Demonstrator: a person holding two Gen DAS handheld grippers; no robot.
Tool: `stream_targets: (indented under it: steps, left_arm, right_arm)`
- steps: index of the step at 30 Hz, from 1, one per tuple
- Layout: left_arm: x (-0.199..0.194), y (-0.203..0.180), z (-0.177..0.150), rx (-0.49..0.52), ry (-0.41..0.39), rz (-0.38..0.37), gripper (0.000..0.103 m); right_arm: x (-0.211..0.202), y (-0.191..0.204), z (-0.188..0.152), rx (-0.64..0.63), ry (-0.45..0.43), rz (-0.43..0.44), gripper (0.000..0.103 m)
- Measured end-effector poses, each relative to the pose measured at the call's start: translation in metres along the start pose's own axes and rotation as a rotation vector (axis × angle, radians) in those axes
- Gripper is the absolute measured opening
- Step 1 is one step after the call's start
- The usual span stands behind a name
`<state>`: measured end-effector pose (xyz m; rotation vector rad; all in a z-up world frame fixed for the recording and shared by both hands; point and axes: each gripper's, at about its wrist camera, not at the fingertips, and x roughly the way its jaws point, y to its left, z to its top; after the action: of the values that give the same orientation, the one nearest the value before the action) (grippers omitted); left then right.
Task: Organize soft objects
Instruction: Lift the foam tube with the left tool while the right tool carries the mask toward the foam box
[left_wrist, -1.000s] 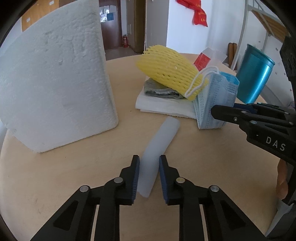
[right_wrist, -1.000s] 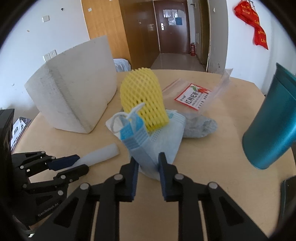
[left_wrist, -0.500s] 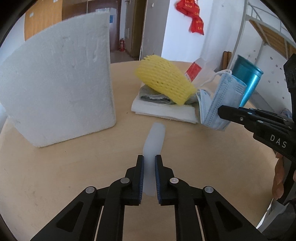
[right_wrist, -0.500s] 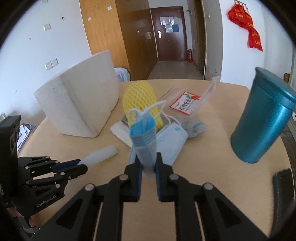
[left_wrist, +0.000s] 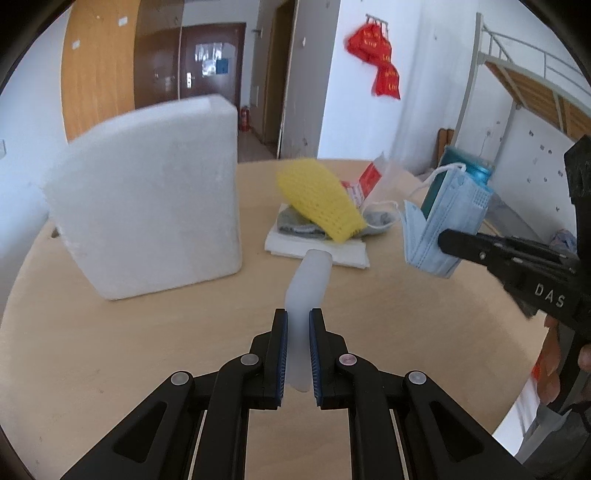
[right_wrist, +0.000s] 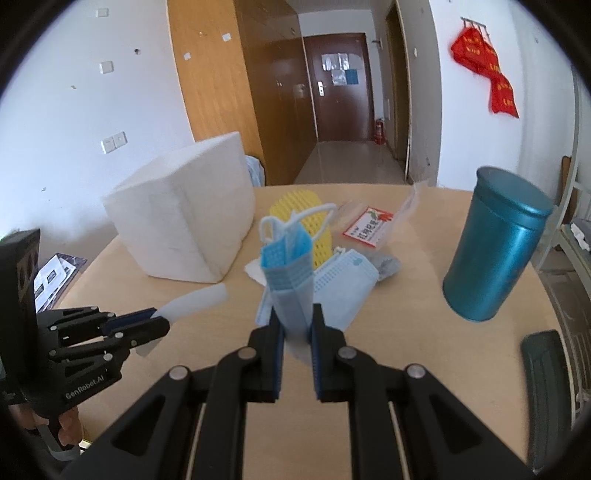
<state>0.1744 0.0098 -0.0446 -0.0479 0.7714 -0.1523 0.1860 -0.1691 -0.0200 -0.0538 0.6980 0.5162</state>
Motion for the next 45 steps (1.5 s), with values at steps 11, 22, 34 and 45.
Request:
stream_targets:
  steps: [11,22,34,45]
  left_arm:
    - [-0.053,0.004,-0.008,-0.026,-0.086,0.034,0.012]
    - [-0.092,0.005,-0.018,-0.038,-0.146,0.046,0.012]
    - [-0.118,0.025,-0.017,-0.090,-0.222,0.118,0.012]
    - [-0.126,0.044,0.008,-0.118,-0.281,0.163,0.012]
  right_arm:
    - [-0.020,0.027,-0.007,-0.043,-0.051,0.039,0.016]
    - [-0.046,0.051,-0.008,-0.080,-0.094,0.065,0.016]
    - [-0.042,0.079,0.009,-0.133,-0.127,0.136,0.016]
    - [-0.032,0.101,0.039,-0.191,-0.159,0.199,0.016]
